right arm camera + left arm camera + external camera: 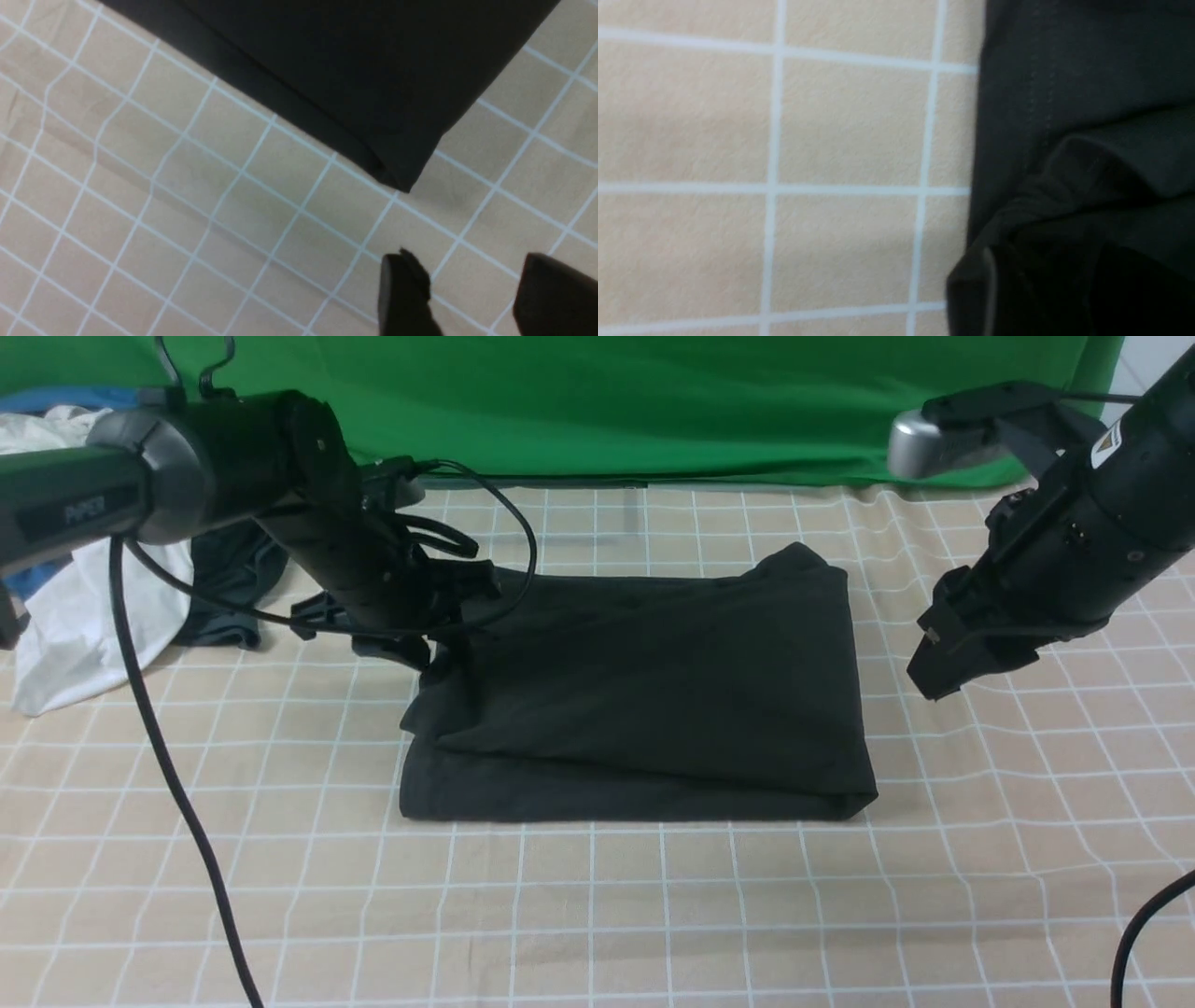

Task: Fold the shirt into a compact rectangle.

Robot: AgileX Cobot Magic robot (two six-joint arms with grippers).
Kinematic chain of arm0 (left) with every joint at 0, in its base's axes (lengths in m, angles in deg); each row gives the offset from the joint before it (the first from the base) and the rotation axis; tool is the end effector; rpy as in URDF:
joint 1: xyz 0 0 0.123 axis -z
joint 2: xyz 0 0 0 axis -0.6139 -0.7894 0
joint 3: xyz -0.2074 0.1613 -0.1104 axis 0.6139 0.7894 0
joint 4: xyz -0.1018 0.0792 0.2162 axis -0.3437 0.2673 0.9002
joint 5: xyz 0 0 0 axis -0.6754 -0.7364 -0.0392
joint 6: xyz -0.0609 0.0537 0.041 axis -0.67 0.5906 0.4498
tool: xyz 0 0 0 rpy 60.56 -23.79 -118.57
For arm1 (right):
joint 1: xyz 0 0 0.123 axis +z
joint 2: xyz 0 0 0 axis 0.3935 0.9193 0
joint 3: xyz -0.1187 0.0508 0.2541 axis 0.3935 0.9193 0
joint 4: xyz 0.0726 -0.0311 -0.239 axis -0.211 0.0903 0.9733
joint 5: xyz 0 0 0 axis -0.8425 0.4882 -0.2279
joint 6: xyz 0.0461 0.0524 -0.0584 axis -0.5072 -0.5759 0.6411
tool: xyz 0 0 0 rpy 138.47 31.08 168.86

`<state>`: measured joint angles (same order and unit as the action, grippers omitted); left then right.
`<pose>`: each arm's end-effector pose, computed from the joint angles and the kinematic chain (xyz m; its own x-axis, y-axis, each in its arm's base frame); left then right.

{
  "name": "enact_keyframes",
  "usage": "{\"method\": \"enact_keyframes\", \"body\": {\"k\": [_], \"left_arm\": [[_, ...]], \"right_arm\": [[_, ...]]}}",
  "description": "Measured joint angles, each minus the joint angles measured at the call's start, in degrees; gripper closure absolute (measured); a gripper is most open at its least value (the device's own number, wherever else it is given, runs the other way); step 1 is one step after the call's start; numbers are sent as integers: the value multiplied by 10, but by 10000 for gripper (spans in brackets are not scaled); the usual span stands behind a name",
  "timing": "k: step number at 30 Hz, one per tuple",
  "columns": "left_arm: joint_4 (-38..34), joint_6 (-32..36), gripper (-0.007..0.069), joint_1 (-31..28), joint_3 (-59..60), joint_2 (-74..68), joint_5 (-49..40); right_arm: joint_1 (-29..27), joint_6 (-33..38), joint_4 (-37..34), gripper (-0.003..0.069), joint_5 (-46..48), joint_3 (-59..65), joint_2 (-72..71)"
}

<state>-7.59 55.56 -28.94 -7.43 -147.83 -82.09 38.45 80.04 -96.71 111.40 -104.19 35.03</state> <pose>0.4263 -0.0812 0.1884 -0.9421 -0.0980 -0.3208 -0.0228 0.9729 -0.2301 0.3040 0.1028 0.3098 -0.8502 -0.3923 -0.3510 -0.4631 0.8745 0.1443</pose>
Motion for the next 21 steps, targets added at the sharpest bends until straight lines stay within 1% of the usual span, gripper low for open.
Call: {"method": "enact_keyframes", "body": {"k": [2, 3, 4, 5, 8, 10, 13, 14, 15, 16, 17, 18, 19, 21], "left_arm": [[-26, 35, 528, 0, 0, -4, 7], [-28, 36, 535, 0, 0, -4, 7], [-30, 40, 576, 0, 0, -8, 6], [-26, 38, 592, 1, 0, -11, 4], [7, 13, 590, 1, 0, -14, 1], [25, 5, 566, 1, -1, -14, 1], [32, 2, 489, 1, -1, -14, 1], [30, 7, 438, 1, -1, -14, 1], [29, 7, 438, 1, -1, -14, 1], [23, 11, 375, 1, -1, -14, 1], [23, 11, 369, 1, -1, -14, 1], [18, 12, 329, 1, -1, -16, 3], [16, 12, 308, 1, -1, -17, 3], [14, 13, 305, 1, -1, -19, 2]], "right_arm": [[0, 0, 0, 292, -6, 0, 0], [0, 0, 0, 292, -6, 0, 0], [0, 0, 0, 292, -8, 0, 0], [0, 0, 0, 292, -8, 0, 0], [0, 0, 0, 292, -8, 0, 0], [0, 0, 0, 292, -9, 0, 0], [0, 0, 0, 292, -9, 0, 0], [0, 0, 0, 292, -9, 0, 0], [0, 0, 0, 292, -9, 0, 0], [0, -2, 0, 292, -10, 0, 0], [0, -2, 0, 292, -10, 0, 0], [0, -2, 0, 292, -10, 0, 0], [0, -2, 0, 292, -10, 0, 0], [0, -2, 0, 292, -10, 0, 0]]}}
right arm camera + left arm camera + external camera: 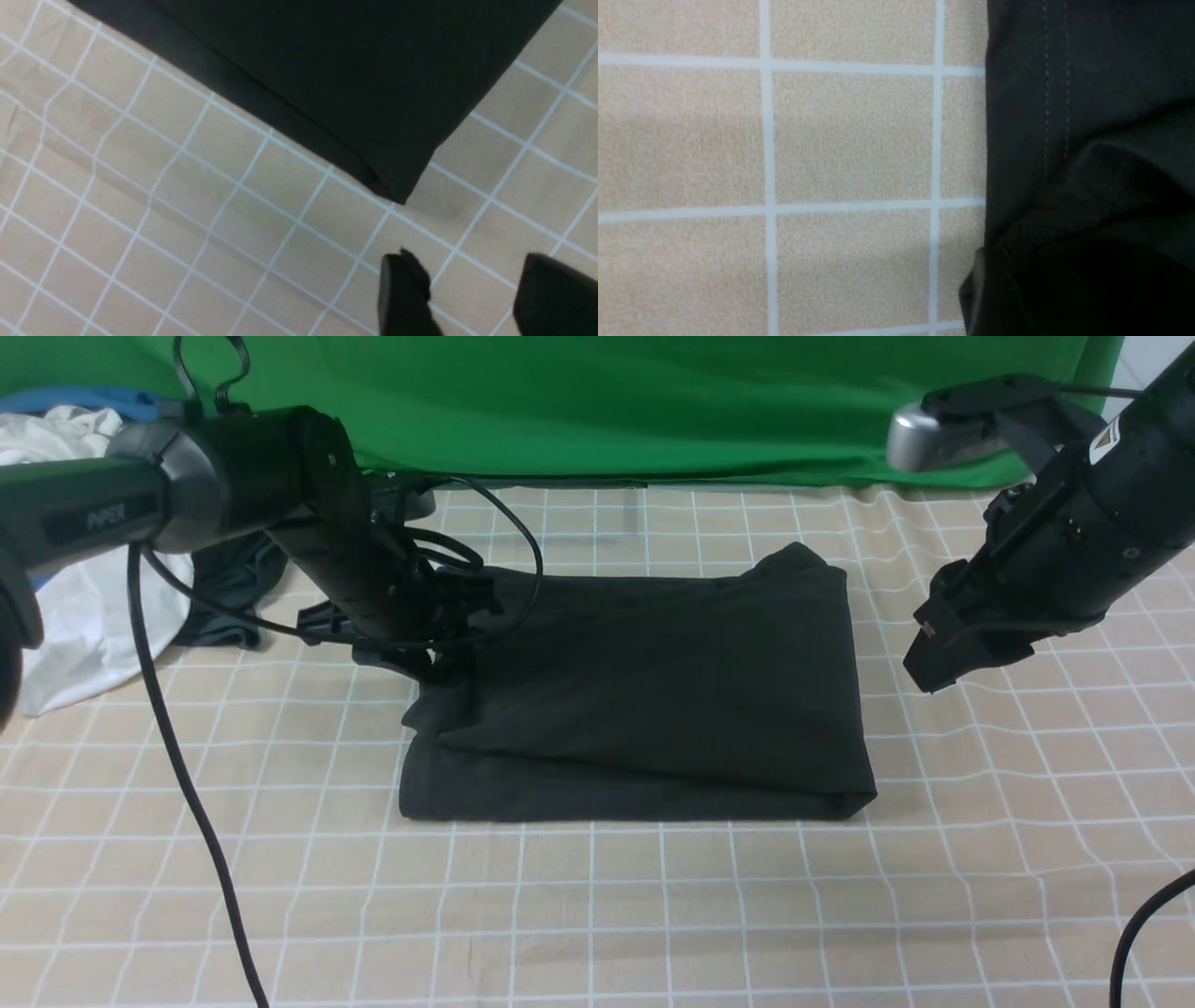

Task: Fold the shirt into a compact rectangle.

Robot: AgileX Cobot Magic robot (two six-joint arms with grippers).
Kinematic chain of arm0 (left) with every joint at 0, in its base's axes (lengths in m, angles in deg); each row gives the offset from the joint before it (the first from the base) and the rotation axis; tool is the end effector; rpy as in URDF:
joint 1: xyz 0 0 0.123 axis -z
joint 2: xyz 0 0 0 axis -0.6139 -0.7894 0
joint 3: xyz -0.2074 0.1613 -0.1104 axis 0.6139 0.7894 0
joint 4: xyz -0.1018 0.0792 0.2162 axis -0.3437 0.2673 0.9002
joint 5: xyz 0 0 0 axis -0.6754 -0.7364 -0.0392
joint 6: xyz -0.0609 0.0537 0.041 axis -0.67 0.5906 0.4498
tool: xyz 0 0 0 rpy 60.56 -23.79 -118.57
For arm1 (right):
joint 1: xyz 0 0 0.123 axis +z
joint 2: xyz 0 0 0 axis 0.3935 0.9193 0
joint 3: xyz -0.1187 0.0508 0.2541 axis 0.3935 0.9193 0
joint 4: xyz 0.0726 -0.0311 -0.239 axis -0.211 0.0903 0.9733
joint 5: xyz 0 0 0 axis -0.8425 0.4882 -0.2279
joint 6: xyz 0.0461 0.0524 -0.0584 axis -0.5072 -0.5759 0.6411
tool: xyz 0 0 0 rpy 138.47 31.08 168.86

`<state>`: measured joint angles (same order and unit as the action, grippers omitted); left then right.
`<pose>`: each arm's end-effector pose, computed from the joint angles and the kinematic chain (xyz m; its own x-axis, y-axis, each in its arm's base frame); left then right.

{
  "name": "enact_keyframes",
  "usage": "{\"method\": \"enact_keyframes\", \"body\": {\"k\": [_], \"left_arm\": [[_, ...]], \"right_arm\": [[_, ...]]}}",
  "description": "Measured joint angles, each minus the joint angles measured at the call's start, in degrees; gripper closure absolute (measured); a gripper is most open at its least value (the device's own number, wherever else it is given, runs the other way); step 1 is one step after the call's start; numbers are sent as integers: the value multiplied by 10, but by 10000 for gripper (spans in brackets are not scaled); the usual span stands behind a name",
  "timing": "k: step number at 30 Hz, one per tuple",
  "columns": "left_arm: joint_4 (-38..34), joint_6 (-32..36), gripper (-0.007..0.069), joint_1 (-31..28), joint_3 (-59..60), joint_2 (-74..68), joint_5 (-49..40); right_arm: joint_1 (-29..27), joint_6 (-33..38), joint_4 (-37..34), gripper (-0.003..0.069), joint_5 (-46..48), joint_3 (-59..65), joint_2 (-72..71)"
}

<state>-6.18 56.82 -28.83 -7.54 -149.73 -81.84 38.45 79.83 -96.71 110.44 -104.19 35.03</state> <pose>0.4289 -0.0809 0.1743 -0.9504 -0.0571 -0.3057 0.0045 0.9804 -0.1971 0.3054 0.1030 0.3102 -0.8477 -0.3845 -0.3654 -0.4589 0.8771 0.1416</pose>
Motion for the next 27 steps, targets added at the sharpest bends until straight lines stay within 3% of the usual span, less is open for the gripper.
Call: {"method": "enact_keyframes", "body": {"k": [6, 8, 17, 27], "left_arm": [[-4, 43, 552, 0, -5, -8, -15], [-5, 44, 577, 0, -6, -7, -17], [-11, 46, 578, 0, -57, 43, -62], [13, 46, 578, 0, -63, 41, 7]], "right_arm": [[0, 0, 0, 292, -2, 0, 0], [0, -1, -1, 292, -2, 0, 0], [0, -2, -1, 292, -7, 0, 0], [0, -9, -2, 293, -15, 0, 0]]}}
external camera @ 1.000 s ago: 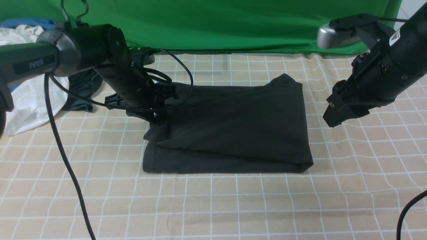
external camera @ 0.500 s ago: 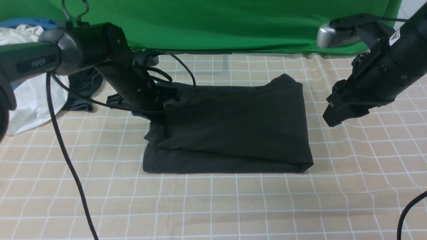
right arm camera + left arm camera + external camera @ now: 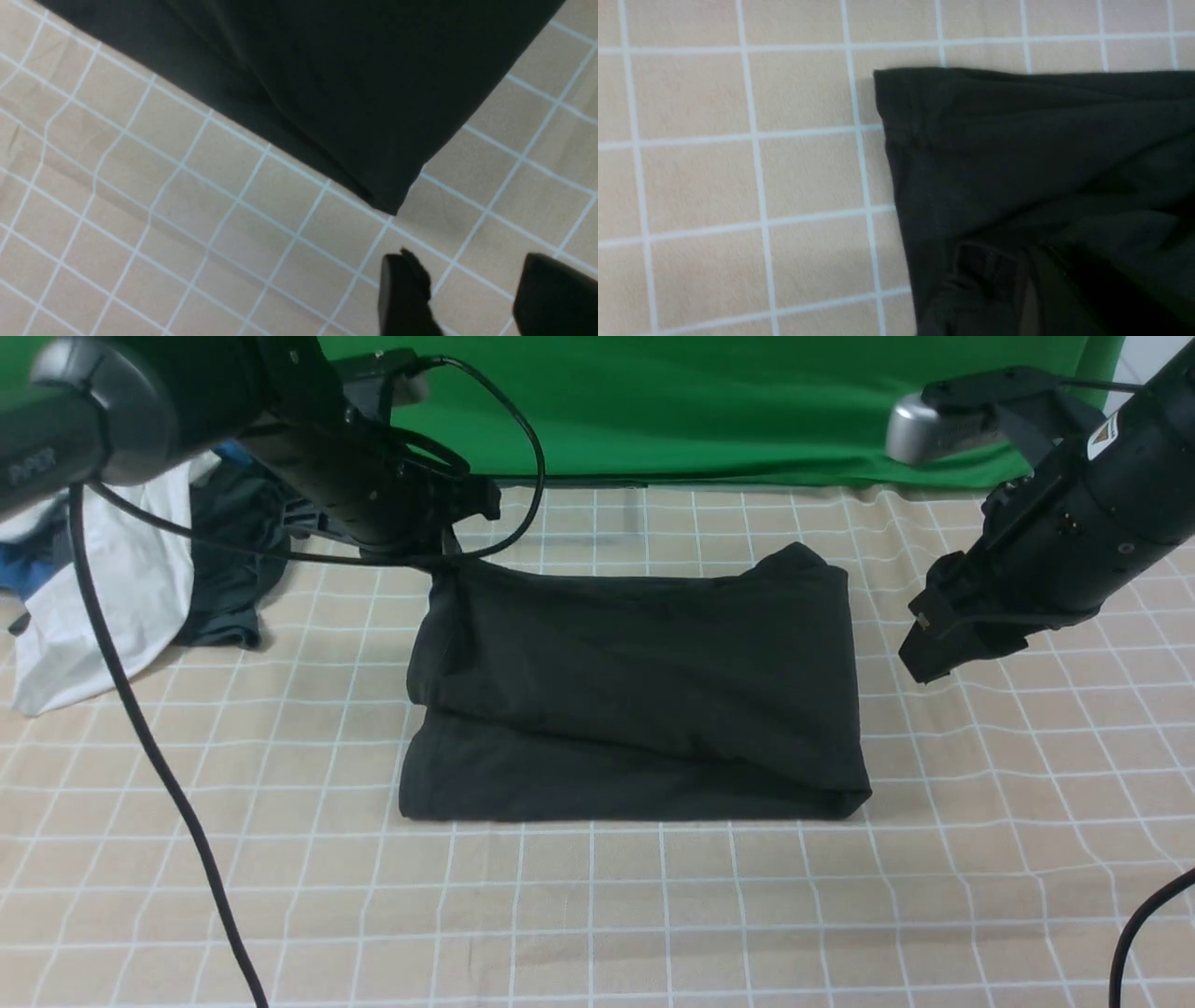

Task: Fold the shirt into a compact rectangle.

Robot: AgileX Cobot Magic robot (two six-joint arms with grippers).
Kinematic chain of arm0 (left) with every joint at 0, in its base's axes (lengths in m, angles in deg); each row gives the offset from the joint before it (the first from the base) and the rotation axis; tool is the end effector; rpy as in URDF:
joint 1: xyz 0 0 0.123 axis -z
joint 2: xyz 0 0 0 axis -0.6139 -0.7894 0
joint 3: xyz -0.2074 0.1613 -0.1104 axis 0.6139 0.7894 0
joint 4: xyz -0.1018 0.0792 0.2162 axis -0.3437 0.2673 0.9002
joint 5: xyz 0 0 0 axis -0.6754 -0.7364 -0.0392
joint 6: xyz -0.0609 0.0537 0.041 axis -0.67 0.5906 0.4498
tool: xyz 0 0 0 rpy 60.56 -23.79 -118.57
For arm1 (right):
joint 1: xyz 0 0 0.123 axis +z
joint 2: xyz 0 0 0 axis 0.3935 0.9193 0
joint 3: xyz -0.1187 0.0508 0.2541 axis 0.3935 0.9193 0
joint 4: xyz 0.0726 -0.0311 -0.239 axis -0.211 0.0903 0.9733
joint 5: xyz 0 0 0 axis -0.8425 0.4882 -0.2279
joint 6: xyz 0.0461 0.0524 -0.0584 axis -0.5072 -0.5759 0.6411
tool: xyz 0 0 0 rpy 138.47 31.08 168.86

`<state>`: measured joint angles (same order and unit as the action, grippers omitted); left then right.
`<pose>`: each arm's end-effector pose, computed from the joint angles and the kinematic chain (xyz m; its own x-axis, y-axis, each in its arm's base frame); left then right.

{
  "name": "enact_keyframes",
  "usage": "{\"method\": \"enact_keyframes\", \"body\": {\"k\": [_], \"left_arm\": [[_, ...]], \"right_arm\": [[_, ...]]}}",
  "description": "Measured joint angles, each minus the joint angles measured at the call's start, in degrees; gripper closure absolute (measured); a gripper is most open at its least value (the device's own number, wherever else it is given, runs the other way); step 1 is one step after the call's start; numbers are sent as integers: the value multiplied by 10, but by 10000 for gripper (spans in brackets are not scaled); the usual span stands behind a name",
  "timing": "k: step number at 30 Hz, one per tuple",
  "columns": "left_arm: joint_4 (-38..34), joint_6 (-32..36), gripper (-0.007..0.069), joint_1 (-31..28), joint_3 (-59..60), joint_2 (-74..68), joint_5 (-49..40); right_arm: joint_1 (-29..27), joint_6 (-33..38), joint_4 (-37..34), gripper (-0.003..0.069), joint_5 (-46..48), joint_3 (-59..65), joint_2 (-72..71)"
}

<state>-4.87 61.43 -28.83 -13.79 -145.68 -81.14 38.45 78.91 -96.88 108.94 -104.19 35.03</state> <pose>0.4406 -0.0811 0.2363 -0.8678 0.0241 -0.4963 0.1191 0.9798 -0.1606 0.3076 0.1036 0.3111 -0.8484 -0.3616 -0.3867 -0.4430 0.8848 0.1445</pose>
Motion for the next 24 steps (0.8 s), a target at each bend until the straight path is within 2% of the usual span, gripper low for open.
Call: {"method": "enact_keyframes", "body": {"k": [9, 12, 13, 15, 17, 20, 24], "left_arm": [[48, -44, 552, 0, 0, -55, 19], [53, -47, 481, 0, 0, -60, 22], [59, -52, 425, 0, 0, -60, 22], [65, -55, 364, 0, -1, -55, 16], [67, -63, 336, 0, -4, -43, 3], [60, -72, 348, 0, -10, -19, -19], [1, -56, 478, 2, -11, 22, -62]], "right_arm": [[0, -2, -1, 293, -4, 0, 0], [0, -2, -1, 293, -4, 0, 0], [0, -2, -1, 293, -4, 0, 0], [0, -3, -1, 293, -4, 0, 0], [0, -4, -1, 293, -4, 0, 0], [0, -6, -1, 294, -4, 0, 0], [0, -6, -1, 346, -4, 0, 0]]}}
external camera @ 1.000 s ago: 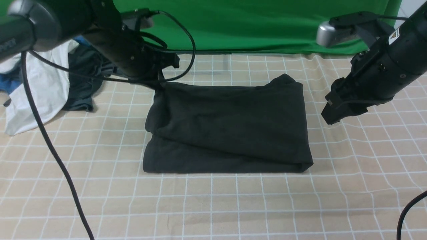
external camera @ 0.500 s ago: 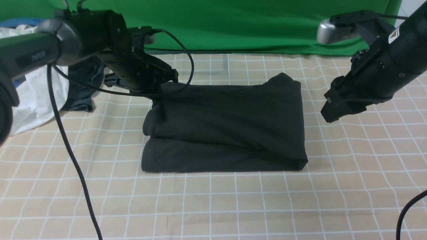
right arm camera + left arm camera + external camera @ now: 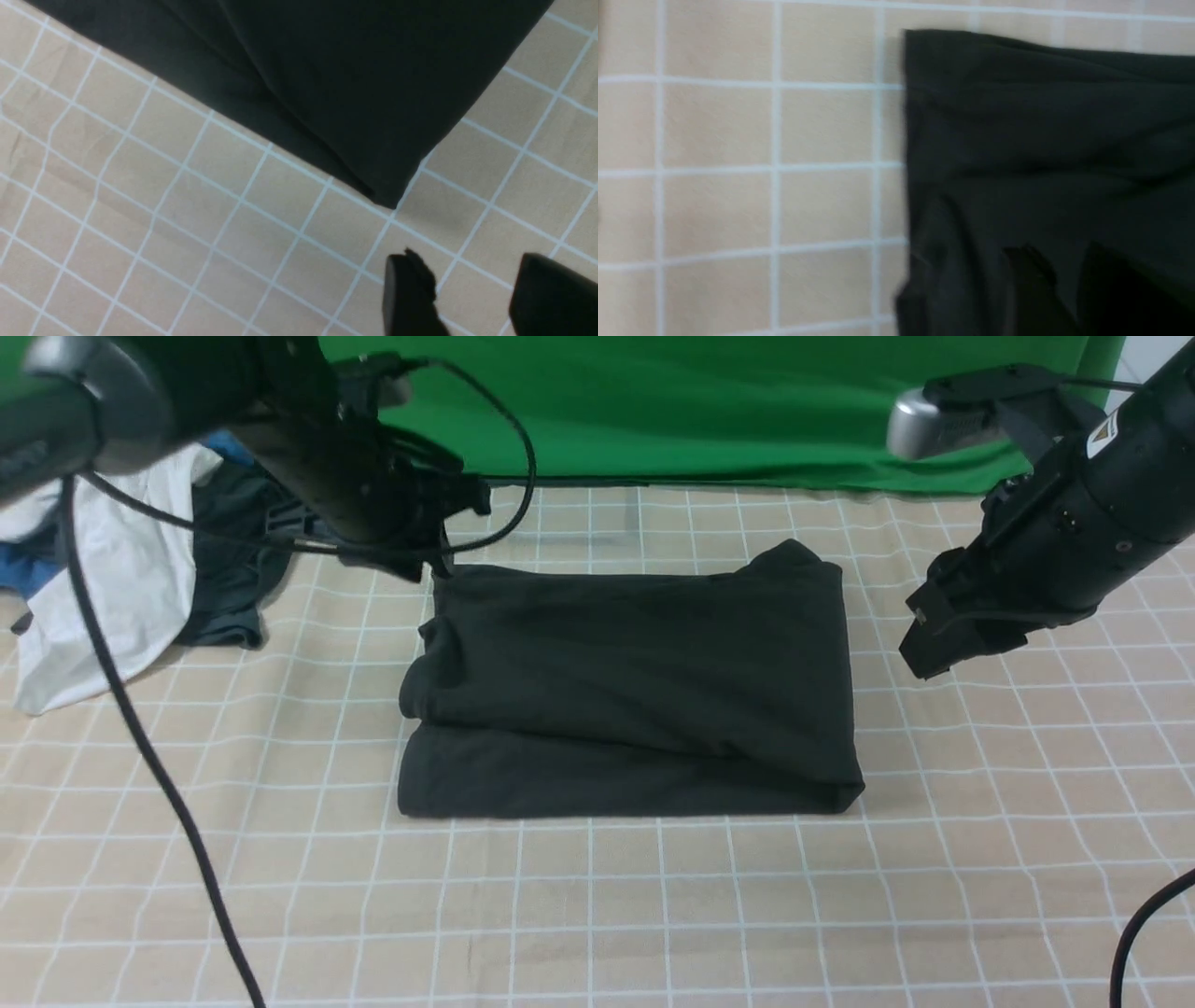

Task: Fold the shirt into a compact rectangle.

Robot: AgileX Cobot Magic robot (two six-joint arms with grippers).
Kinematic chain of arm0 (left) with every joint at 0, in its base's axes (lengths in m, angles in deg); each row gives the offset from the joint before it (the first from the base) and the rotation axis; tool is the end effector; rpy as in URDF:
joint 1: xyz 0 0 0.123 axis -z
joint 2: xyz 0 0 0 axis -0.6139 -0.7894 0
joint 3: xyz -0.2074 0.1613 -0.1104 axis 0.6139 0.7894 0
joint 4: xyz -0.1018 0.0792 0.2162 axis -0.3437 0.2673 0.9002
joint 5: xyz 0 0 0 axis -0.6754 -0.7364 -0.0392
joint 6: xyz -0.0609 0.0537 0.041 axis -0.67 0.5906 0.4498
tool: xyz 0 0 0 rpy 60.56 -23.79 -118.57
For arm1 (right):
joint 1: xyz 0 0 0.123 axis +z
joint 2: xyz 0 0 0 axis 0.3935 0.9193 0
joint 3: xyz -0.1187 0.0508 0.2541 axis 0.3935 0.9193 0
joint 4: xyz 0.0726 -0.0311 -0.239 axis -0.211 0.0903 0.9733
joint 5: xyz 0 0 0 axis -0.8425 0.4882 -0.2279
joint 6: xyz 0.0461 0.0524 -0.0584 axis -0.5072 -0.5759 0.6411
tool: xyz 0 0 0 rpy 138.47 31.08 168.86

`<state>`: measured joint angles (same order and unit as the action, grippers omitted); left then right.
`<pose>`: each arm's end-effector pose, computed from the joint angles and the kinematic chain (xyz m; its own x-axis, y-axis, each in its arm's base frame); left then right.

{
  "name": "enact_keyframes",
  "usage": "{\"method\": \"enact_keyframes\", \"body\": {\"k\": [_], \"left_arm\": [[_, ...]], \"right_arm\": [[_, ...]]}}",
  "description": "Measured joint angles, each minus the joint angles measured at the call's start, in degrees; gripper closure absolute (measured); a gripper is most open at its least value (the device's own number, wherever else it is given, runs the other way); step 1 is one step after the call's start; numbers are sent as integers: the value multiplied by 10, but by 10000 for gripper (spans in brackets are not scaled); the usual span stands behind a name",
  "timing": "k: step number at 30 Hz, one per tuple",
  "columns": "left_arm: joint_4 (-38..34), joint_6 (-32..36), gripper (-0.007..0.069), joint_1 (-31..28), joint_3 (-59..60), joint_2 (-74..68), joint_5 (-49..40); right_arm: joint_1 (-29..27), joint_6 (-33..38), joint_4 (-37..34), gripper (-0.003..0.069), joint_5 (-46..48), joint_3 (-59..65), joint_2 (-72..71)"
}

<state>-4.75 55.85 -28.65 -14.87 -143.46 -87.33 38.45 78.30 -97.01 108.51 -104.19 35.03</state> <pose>0.4293 -0.0818 0.2543 -0.8988 -0.0496 -0.4355 0.0454 0.9777 -0.2050 0.3082 0.1039 0.3114 -0.8512 -0.3489 -0.3921 -0.4331 0.8889 0.1493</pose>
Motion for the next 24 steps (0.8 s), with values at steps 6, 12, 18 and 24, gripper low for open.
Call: {"method": "enact_keyframes", "body": {"k": [6, 12, 18, 24], "left_arm": [[-25, 7, 614, 22, 83, 11, -4], [-3, -21, 614, 21, 169, 7, 7], [1, -24, 614, 21, 178, 48, 5], [5, -26, 613, 21, 178, 192, -4]], "right_arm": [[0, 4, 0, 612, 3, 1, -8], [0, 4, 2, 620, 0, 2, -83], [0, 4, 7, 620, -27, 2, -200], [0, 4, 32, 620, -65, 3, -356]]}}
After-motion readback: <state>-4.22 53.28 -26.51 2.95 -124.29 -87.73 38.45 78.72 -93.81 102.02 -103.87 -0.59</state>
